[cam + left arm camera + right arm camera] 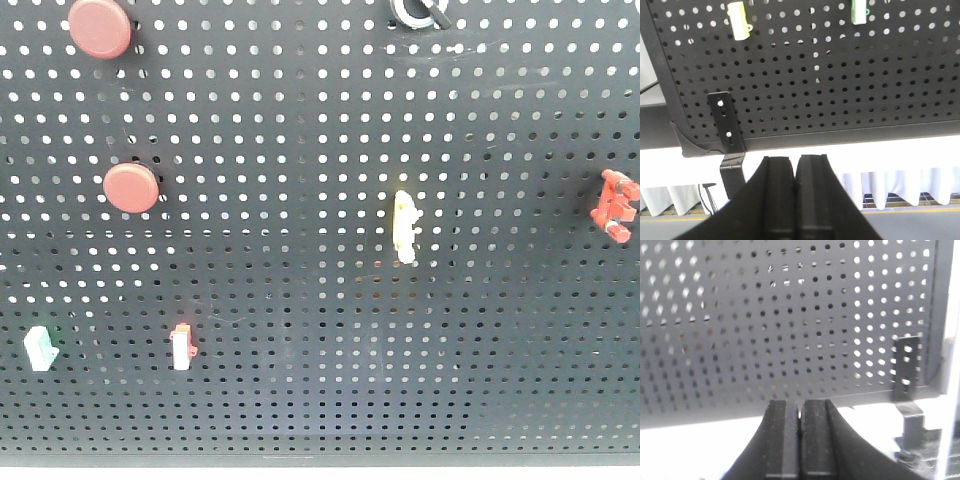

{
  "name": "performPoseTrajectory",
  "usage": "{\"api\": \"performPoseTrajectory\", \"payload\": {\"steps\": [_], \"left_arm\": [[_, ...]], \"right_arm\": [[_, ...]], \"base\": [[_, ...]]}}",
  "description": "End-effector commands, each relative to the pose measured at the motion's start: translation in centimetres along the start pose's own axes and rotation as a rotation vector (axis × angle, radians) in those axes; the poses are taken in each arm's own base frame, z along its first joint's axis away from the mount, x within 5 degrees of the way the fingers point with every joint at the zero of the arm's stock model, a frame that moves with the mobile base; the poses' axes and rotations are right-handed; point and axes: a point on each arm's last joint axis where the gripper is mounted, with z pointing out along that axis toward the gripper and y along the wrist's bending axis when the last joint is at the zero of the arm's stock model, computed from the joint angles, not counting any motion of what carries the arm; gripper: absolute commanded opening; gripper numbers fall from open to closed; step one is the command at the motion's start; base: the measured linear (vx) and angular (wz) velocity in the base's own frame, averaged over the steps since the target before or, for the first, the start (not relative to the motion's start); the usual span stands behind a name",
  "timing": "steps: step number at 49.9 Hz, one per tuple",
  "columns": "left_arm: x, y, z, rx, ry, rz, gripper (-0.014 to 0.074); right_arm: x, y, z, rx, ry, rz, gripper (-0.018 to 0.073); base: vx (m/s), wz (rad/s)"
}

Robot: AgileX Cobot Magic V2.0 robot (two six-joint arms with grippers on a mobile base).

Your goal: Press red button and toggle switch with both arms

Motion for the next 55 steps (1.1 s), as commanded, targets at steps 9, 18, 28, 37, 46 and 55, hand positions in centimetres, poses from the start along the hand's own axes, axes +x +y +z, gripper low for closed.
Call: {"api": "performPoseTrajectory", "payload": {"steps": [9,18,28,37,46,55], "left_arm": [[0.47,-0.06,0.12,-0.002,-0.044,-0.017,0.0002],[0.55,-0.07,0.12,-0.001,-0.035,-0.017,0.0002],[0.55,-0.07,0.12,-0.001,-0.035,-0.017,0.0002],[0.55,-0.07,0.12,-0.001,-0.035,-0.017,0.0002],[0.55,-0.07,0.12,-0.001,-0.035,-0.017,0.0002],[0.55,-0.07,0.12,-0.001,-0.035,-0.017,0.0002]], "right_arm": [[-0.35,0.38,-0.21,-0.061,-0.087,-0.079,0.0000],[-0.35,0.44,-0.20,-0.071,-0.087,-0.079,0.0000],[-0.35,0.44,-0.20,-0.071,-0.087,-0.079,0.0000],[-0.35,0.44,-0.20,-0.071,-0.087,-0.079,0.0000],[-0.35,0.44,-0.20,-0.071,-0.087,-0.079,0.0000],[-0.35,0.44,-0.20,-0.071,-0.087,-0.079,0.0000]], "base": [[0.00,0.00],[0.00,0.00],[0.00,0.00],[0.00,0.00],[0.00,0.00],[0.00,0.00]]}}
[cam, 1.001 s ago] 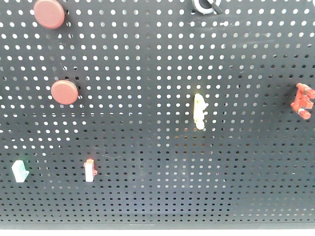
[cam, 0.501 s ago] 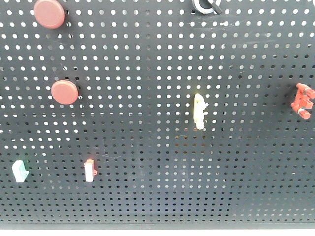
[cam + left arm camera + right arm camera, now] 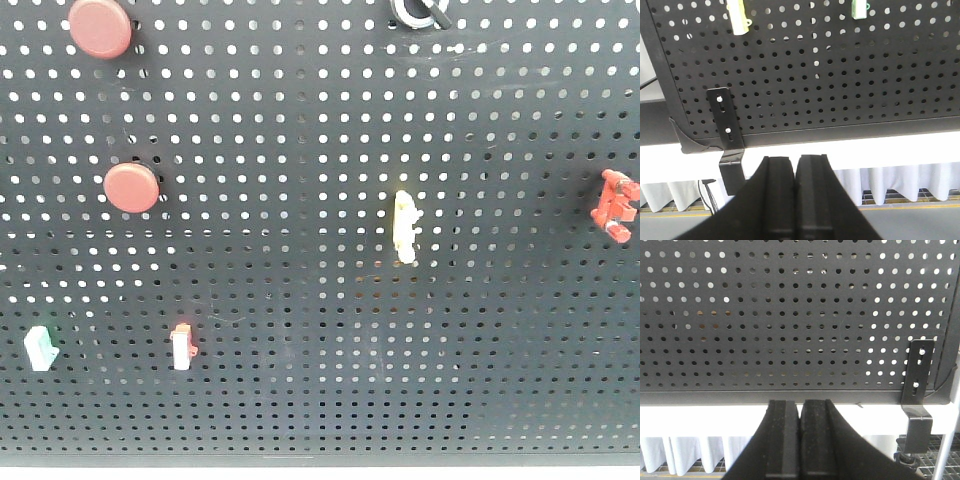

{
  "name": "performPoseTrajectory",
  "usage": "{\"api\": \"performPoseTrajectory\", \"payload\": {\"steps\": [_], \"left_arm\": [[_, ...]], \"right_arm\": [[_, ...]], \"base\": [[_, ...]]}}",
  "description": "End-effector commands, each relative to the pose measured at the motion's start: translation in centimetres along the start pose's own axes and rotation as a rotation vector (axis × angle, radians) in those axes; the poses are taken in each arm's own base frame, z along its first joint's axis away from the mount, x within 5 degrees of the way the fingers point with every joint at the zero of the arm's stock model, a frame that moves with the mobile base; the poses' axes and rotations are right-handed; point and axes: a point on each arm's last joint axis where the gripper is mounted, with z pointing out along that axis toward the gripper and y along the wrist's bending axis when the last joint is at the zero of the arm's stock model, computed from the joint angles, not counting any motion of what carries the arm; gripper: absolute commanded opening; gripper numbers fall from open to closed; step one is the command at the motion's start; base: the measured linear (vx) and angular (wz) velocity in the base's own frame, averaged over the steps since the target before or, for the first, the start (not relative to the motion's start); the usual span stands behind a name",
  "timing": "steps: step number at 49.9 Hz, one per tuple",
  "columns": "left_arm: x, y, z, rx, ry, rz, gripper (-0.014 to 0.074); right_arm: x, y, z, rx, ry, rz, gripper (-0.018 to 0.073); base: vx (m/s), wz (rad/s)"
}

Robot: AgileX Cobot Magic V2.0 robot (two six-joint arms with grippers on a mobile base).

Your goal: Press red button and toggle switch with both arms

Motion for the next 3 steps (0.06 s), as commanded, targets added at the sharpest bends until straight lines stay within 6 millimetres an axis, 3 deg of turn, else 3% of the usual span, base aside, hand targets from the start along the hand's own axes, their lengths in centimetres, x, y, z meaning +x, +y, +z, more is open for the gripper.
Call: {"api": "performPoseTrajectory", "payload": {"steps": [1,3], "left_arm": [[0.44,-0.06,0.13,-0.002,-0.047,-0.016,0.0002],[0.44,-0.06,0.13,-0.002,-0.047,-0.016,0.0002]], "right_arm": [[-0.49,0.08,-0.12,-0.008,-0.094,-0.013,0.0000],[-0.49,0.08,-0.12,-0.008,-0.094,-0.013,0.0000]], "base": [[0.00,0.00],[0.00,0.00]]}}
